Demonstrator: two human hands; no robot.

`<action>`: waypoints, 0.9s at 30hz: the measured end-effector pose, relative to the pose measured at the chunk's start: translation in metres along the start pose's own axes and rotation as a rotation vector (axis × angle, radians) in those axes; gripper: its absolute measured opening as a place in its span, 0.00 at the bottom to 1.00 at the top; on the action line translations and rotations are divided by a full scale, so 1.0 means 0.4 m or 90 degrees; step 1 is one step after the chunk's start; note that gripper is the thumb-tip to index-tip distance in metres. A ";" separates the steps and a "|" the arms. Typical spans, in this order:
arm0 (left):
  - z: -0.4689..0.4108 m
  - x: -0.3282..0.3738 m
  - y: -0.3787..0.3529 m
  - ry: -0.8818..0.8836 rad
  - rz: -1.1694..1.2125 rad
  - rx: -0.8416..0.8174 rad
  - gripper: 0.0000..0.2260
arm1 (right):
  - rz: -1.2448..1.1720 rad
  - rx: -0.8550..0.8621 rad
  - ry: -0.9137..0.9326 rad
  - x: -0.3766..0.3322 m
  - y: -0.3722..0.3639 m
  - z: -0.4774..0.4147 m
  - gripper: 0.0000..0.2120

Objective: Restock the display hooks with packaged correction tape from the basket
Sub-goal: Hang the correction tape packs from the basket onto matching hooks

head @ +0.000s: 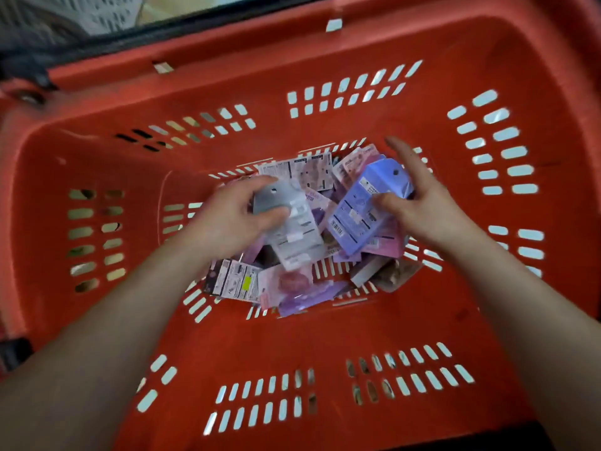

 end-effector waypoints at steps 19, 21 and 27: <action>0.062 -0.140 -0.132 0.003 -0.665 -0.030 0.25 | -0.153 -0.088 -0.122 0.067 -0.177 0.027 0.40; 0.083 -0.177 -0.184 -0.025 -0.801 -0.113 0.32 | -0.137 -0.077 -0.123 0.073 -0.175 0.025 0.36; 0.076 -0.207 -0.174 0.037 -0.605 -0.076 0.42 | -0.150 -0.070 -0.129 0.068 -0.144 0.030 0.34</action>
Point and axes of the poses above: each hand's wrist, its own z-axis away from the middle knuckle, its own y-axis out of the back of the hand, x = y × z, the point moved 6 cm from there along -z, towards the middle knuckle, and after that the axes turned 7 degrees about -z, right-handed, at the moved point
